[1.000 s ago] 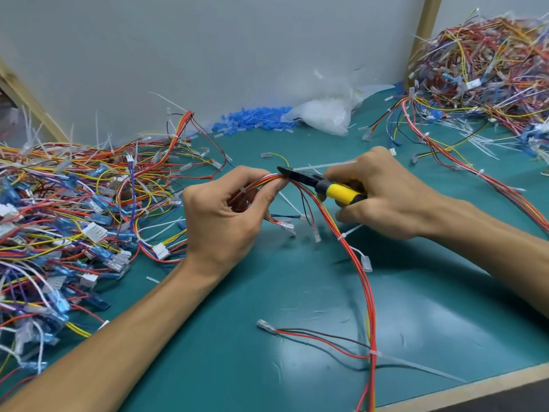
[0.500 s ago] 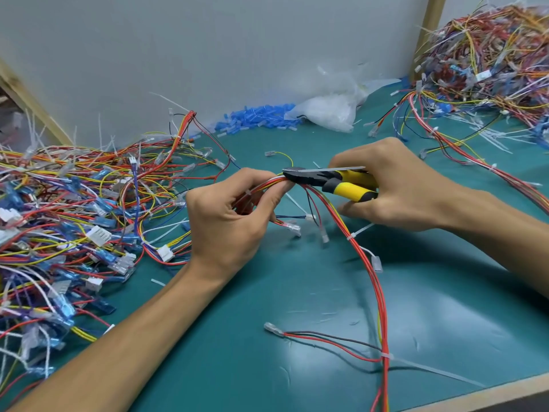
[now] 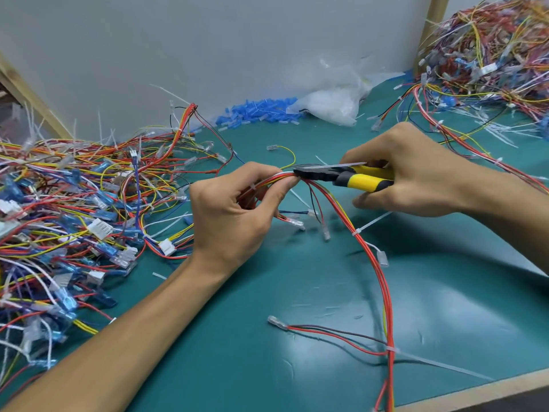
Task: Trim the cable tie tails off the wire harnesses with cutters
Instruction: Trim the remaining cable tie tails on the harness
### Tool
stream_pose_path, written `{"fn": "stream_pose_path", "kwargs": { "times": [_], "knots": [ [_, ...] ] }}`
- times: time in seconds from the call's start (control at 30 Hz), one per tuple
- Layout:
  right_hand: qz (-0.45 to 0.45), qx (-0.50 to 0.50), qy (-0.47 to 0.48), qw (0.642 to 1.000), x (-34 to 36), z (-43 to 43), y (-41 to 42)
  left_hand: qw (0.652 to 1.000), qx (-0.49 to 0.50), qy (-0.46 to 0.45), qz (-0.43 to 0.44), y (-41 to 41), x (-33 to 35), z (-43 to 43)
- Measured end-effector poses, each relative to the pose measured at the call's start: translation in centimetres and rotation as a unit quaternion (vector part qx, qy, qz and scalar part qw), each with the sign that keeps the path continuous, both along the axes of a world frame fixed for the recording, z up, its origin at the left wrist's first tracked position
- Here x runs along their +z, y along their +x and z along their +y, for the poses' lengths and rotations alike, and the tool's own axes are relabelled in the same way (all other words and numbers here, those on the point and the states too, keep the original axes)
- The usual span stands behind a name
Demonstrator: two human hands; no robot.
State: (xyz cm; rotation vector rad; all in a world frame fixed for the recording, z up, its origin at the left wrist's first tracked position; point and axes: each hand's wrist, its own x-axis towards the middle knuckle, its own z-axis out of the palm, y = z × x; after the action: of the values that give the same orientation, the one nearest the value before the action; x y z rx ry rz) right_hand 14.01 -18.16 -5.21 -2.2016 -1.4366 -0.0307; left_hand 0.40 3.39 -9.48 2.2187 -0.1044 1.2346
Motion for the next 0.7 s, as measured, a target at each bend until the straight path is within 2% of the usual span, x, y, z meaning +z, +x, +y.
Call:
{"fn": "stream_pose_path", "kwargs": {
  "times": [0.7],
  "knots": [
    [-0.042,-0.001,0.008,0.999,0.07,-0.08,0.34,0.999,-0.009,-0.043,-0.002,0.17,-0.06,0.19]
  ]
}}
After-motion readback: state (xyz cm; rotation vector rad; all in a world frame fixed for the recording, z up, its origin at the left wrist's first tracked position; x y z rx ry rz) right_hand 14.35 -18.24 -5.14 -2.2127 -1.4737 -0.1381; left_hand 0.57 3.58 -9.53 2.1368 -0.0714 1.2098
